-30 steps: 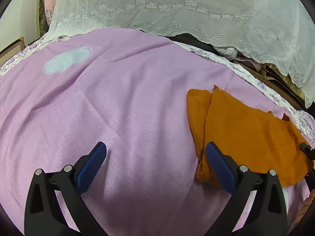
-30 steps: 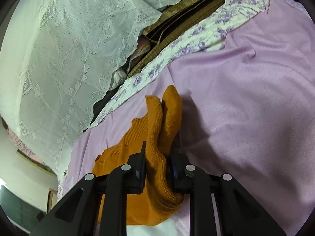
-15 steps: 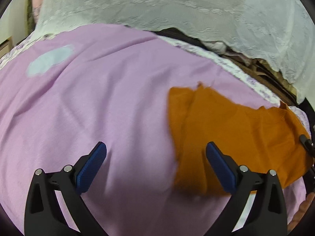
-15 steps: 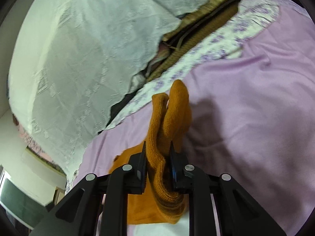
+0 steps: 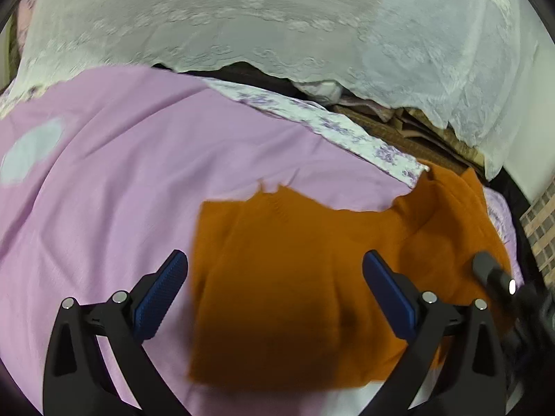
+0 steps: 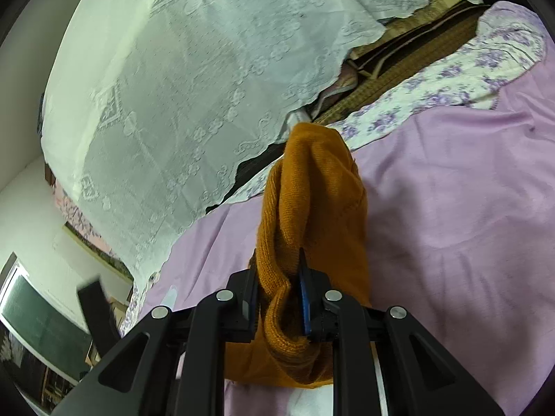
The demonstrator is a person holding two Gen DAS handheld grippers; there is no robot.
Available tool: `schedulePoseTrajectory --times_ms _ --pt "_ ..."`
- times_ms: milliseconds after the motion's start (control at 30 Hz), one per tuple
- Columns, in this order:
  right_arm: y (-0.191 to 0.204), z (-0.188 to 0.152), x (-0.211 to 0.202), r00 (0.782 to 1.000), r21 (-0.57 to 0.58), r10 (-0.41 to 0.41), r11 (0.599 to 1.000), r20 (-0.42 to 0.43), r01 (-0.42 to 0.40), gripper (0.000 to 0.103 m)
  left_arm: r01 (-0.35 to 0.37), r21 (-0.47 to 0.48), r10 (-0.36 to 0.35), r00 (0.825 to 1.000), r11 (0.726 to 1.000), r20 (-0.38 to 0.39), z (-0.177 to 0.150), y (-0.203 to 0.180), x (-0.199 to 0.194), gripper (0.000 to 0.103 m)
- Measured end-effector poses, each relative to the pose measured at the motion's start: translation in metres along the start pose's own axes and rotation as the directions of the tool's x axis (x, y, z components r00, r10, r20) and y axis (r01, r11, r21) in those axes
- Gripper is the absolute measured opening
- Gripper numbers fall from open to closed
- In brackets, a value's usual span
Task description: Fold small clothes
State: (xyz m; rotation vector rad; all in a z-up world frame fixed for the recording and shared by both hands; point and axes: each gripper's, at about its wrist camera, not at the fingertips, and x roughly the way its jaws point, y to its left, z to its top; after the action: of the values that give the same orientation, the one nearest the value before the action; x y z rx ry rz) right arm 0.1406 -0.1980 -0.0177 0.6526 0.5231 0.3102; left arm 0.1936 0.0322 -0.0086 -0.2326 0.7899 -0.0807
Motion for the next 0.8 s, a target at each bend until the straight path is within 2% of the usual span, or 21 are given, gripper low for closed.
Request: schedulePoseTrajectory --times_ms 133,267,367,433,600,700,800 --pt "0.008 -0.004 0.003 1.000 -0.035 -0.001 0.999 -0.010 0.001 0.019 0.006 0.062 0.000 0.996 0.998 -0.085 0.002 -0.024 0.027 0.098" --pt "0.017 -0.010 0.012 0.999 -0.092 -0.031 0.995 -0.029 0.029 0.019 -0.009 0.067 0.015 0.996 0.998 -0.086 -0.003 -0.022 0.033 0.095" --pt "0.021 -0.012 0.017 0.999 -0.082 -0.027 0.996 -0.042 0.023 0.019 -0.015 0.069 0.019 0.998 0.998 -0.061 -0.004 -0.018 0.026 0.086" --pt "0.028 -0.014 0.022 0.998 -0.098 -0.029 0.995 -0.052 0.024 0.019 -0.008 0.062 0.012 0.998 0.998 -0.062 -0.004 -0.015 0.022 0.073" --pt "0.044 -0.019 0.036 0.996 -0.111 -0.002 0.994 -0.084 -0.008 0.019 -0.002 0.007 0.002 0.998 1.000 -0.070 0.000 0.007 0.016 0.070" --pt "0.056 -0.021 0.043 0.995 -0.122 0.021 0.992 -0.102 -0.034 0.019 0.030 -0.025 -0.032 0.997 0.999 -0.068 0.002 0.021 0.012 0.060" --pt "0.066 -0.023 0.049 0.992 -0.126 0.041 0.990 -0.121 -0.057 0.019 0.002 -0.029 -0.003 0.999 1.000 -0.036 0.006 0.031 0.004 0.055"
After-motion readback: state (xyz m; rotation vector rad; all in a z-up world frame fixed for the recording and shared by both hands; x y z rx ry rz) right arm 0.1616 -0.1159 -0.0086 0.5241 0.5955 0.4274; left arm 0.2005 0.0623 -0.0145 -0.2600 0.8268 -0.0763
